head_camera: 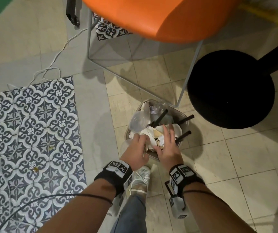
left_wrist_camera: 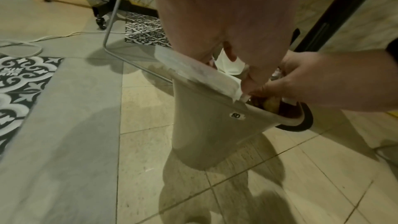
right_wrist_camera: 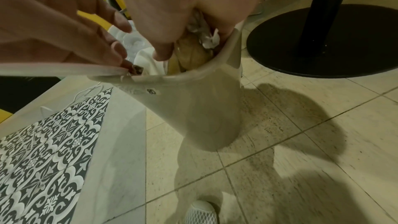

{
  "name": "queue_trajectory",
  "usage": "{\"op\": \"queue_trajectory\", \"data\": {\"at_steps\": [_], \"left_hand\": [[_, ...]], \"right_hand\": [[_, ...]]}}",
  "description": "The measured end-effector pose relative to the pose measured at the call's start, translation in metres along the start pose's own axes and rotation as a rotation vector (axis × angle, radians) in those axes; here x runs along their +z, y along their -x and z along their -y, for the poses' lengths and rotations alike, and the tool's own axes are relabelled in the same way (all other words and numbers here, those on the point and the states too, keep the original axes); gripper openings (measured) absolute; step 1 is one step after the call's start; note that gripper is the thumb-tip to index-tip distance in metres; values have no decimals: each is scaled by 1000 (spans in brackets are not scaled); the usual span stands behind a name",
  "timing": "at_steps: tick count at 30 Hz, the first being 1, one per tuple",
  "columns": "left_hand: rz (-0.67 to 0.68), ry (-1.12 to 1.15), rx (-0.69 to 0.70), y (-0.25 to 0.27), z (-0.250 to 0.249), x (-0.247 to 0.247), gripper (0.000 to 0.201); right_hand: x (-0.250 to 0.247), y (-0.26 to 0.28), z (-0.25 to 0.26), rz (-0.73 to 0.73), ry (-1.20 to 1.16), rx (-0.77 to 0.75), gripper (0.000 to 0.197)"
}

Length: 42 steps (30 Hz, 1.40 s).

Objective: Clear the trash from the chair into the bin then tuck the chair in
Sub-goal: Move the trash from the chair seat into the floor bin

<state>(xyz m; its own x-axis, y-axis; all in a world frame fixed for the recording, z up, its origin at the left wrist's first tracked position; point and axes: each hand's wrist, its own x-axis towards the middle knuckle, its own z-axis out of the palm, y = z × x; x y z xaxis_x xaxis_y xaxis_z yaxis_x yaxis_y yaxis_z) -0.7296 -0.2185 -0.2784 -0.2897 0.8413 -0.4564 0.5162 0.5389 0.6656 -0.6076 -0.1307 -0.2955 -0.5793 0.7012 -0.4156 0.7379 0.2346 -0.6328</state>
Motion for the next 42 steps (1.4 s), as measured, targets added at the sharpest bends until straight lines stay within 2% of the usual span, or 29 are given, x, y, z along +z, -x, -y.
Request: {"op": "queue_trajectory", "data": {"at_steps": [6,11,13,15,17,19,22,24,28,31,33,37,39,42], "left_hand": [[299,-215,35,-13,-6,-15,67],[334,-422,133,-18,-17,-28,66],[336,-560,201,-18,-25,-29,68],[285,-661,272,-16,-33,-31,64],[193,-736,430,-12,-39,-33,52],[68,-810,585,-10,-34,-29,36],[-52,-799,712,-8,-27,-27,13],[-133,-770,738,-6,-21,-27,10],[-321,-624,657,-6,-17,-35,18],[-440,-443,554,-7,-21,-45,24],[-512,-296,419,-13,-23,-50,18],[-658,53,37,-27,-29,-49,12],[-666,133,-101,-32,-33,-48,13],[-590,12,-153,-38,-34,-47,15]], "right_hand": [[-4,2,-5,112,33,6,87],[-8,3,-9,110,70,-5,104],[-10,5,-12,55,82,-22,104],[-11,6,-15,-45,63,-43,93],[-11,6,-15,-100,-11,-6,83],[-12,7,-9,-126,-94,44,82],[-13,10,0,-82,-192,75,82],[-13,14,2,-25,-210,84,83],[-9,22,-3,34,-146,49,90],[-9,27,-4,-49,-113,13,85],[-13,30,0,-121,-174,33,74],[-20,27,1,-191,-196,107,55],[-22,20,-2,-177,-147,155,52],[-26,9,-3,-146,-106,223,47]]}}
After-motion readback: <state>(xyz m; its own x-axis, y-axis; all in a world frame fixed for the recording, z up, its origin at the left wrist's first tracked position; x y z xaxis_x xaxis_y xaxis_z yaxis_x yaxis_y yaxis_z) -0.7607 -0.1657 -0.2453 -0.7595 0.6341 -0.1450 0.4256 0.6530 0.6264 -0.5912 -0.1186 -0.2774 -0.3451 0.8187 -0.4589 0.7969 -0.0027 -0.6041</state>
